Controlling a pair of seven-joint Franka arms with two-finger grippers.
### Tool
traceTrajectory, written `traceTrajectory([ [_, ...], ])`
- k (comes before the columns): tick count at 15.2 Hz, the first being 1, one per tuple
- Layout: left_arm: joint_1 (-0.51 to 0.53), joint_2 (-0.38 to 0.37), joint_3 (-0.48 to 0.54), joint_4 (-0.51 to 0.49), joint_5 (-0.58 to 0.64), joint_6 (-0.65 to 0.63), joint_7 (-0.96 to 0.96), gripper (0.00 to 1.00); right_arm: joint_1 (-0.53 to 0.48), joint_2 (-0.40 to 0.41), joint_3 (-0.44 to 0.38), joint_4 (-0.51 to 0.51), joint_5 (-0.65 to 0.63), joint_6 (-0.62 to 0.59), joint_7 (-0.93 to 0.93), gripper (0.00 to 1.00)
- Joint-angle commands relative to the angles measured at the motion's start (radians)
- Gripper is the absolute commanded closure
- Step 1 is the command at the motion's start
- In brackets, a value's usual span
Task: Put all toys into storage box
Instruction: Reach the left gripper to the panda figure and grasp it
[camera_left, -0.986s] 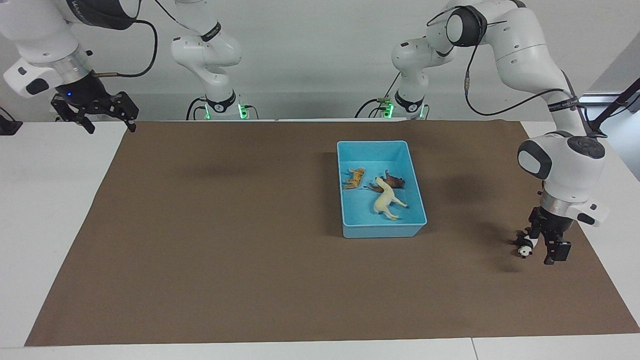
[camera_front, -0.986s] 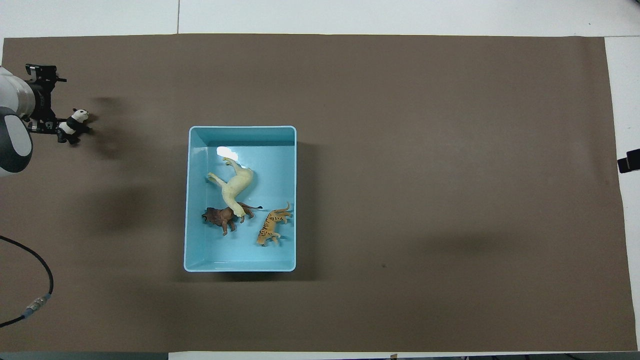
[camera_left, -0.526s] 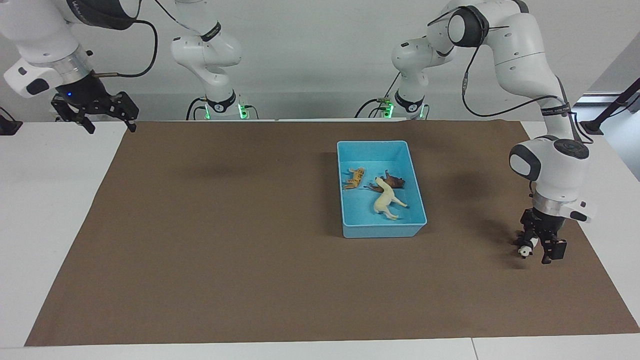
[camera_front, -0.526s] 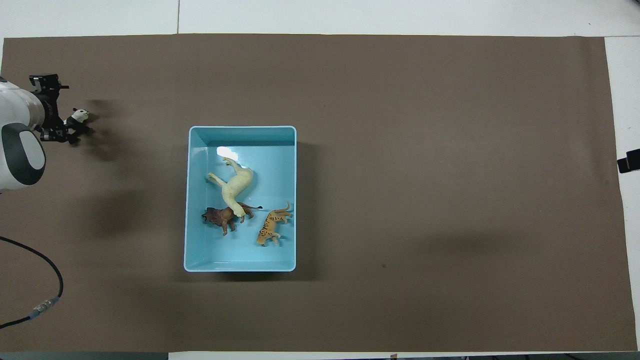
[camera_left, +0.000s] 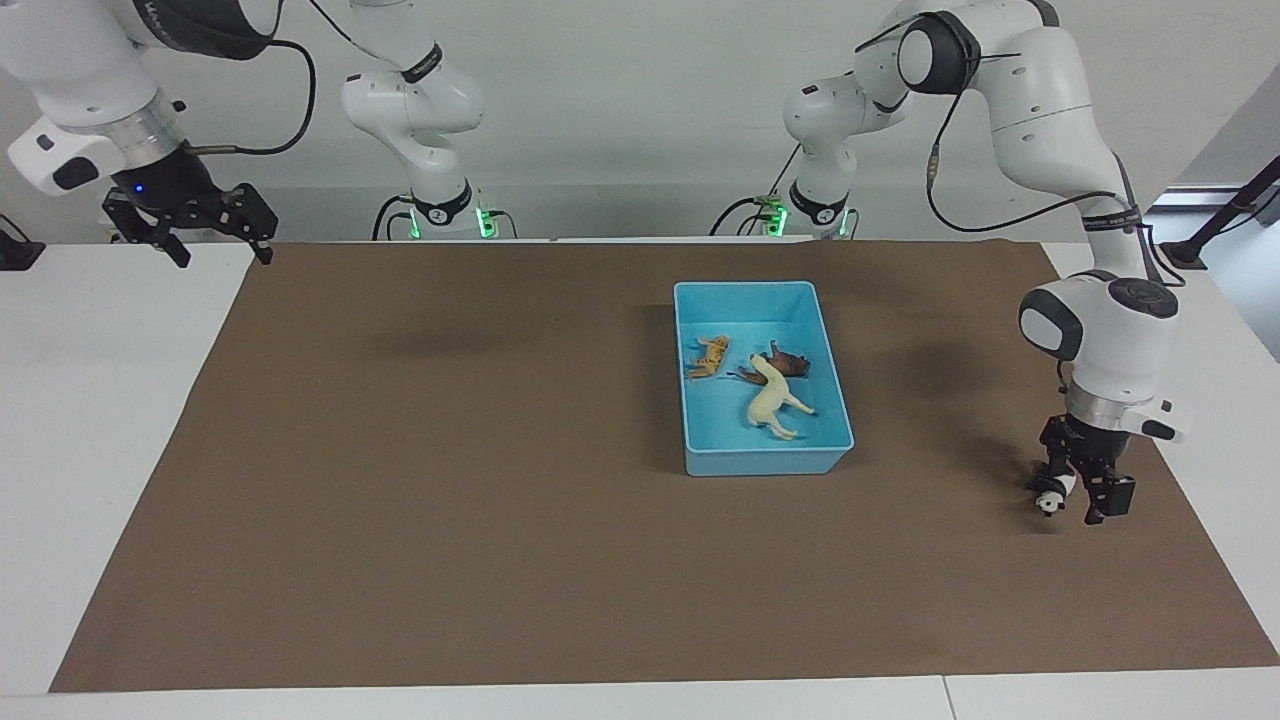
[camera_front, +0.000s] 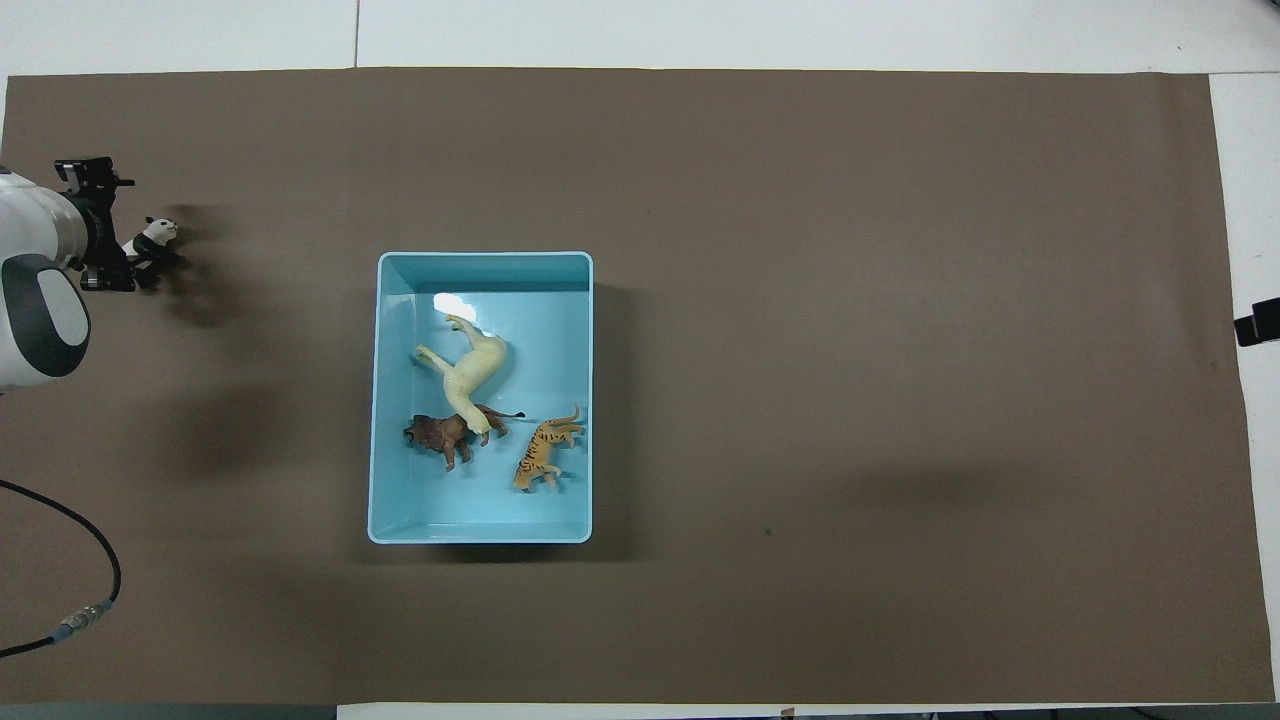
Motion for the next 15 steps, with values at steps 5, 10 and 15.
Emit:
traceTrajectory([
  [5, 0.003, -0.031, -0.002, -0.078, -0.012, 0.046, -0.001, 0.0, -0.009, -0.024, 0.004, -0.025, -0.017, -0.001, -0.013, 0.0],
  [10, -0.007, -0.017, -0.002, -0.077, -0.012, 0.069, -0.009, 0.0, 0.004, -0.022, 0.005, -0.025, -0.017, -0.003, -0.013, 0.0],
  [15, 0.003, -0.011, -0.002, -0.08, -0.012, 0.088, 0.003, 0.17, 0.006, -0.016, 0.004, -0.02, -0.017, -0.003, -0.013, 0.0],
])
